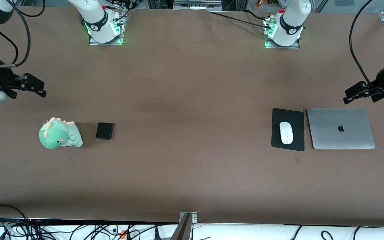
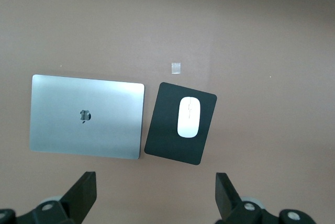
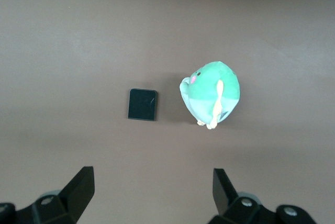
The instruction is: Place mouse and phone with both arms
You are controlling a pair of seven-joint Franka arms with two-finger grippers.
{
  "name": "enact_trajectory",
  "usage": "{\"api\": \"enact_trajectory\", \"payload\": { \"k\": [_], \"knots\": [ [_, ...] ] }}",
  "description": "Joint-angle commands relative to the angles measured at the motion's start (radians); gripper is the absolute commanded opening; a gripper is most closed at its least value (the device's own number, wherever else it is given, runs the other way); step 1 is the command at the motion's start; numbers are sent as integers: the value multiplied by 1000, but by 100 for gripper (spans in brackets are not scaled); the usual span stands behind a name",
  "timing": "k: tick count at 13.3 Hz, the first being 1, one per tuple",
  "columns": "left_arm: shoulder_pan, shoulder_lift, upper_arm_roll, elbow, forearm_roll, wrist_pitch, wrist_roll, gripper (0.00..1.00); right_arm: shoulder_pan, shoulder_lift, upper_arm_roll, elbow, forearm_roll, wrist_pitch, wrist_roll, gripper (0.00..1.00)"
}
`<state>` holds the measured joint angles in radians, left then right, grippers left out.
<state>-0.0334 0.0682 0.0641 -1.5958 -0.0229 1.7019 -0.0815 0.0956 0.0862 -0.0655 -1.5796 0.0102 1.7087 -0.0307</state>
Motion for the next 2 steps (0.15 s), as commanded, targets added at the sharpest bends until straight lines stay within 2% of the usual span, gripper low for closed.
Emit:
{"api": "enact_trajectory", "payload": {
  "k": [1,2],
  "knots": [
    [-7,16,-4,34,1,-28,6,100,-11,20,16,32,-12,-3,11,100],
    [-5,15,-3,36,-5,-44,6,100,-11,20,16,33,-9,-3,11,100]
  ]
}}
